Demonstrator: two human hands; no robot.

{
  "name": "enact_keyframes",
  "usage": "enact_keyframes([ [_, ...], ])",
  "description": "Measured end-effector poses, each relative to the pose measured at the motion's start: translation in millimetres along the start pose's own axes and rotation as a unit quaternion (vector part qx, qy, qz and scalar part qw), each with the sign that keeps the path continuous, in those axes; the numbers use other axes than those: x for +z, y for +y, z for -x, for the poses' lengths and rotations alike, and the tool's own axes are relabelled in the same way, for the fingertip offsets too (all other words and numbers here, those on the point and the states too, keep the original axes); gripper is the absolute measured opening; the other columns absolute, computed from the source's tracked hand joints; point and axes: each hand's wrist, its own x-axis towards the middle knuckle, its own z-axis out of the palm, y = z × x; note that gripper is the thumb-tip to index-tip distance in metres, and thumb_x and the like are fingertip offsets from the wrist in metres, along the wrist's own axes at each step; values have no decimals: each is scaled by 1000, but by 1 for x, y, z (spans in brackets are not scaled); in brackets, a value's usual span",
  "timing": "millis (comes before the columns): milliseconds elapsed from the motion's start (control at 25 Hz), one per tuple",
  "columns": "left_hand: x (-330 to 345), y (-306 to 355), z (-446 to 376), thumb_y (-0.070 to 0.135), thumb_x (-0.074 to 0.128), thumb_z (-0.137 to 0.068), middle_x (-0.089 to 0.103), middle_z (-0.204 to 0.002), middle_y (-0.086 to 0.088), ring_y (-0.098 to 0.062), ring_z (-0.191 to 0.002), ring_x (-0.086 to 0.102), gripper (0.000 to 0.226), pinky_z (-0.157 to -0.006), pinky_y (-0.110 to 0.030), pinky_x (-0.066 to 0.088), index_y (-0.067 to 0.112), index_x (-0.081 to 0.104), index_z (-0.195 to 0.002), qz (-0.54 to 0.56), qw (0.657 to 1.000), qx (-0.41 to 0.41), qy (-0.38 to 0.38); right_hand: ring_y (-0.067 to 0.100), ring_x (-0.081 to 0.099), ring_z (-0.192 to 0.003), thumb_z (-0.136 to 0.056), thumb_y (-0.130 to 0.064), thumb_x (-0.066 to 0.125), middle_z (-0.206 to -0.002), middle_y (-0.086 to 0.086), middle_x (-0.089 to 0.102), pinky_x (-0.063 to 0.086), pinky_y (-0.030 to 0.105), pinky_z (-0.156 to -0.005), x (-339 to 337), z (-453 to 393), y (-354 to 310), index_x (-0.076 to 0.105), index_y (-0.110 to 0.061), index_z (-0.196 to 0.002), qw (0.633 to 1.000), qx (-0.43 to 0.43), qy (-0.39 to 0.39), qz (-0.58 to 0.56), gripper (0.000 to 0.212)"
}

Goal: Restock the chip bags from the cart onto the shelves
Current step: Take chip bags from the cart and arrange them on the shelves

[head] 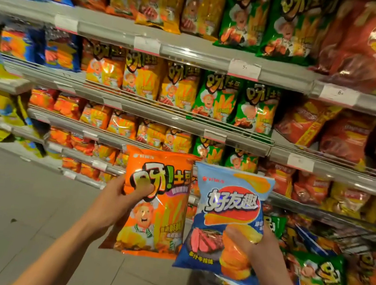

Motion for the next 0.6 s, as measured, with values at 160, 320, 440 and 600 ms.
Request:
enact_keyframes([
  [160, 23, -4, 24, 44, 74, -86, 78, -108, 2, -19, -97, 75, 27, -85, -45, 59, 33, 71, -111, 10, 1000, -23, 1, 10, 74, -93, -62, -44, 84, -101, -12, 79, 56, 18, -70, -20, 4, 4, 64, -27, -122, 999, -12, -36, -5, 66],
  [320, 24, -5, 35, 39, 73, -87, 77, -110, -2, -25, -99, 75, 34, -90, -55, 57, 26, 69, -118, 36, 997, -59, 20, 4, 74, -94, -69, -42, 84, -105, -15, 78, 57, 21, -75, -22, 1, -3, 62, -30, -126, 996, -35, -76, -18, 63],
  [440, 14, -4, 32, 41, 75, -86, 77, -111, -3, -27, -98, 75, 37, -89, -55, 58, 27, 67, -119, 50, 996, -63, 35, 0, 73, -89, -61, -49, 84, -100, -22, 77, 54, 25, -76, -12, -8, -11, 61, -39, -118, 996, -25, -82, -21, 61],
  [600, -10, -3, 24, 41, 74, -85, 78, -110, -1, -25, -98, 76, 38, -88, -51, 59, 25, 68, -119, 64, 995, -56, 50, 10, 73, -92, -60, -46, 83, -97, -15, 78, 54, 29, -77, 16, -26, -24, 62, -37, -115, 996, -23, -83, -19, 60],
])
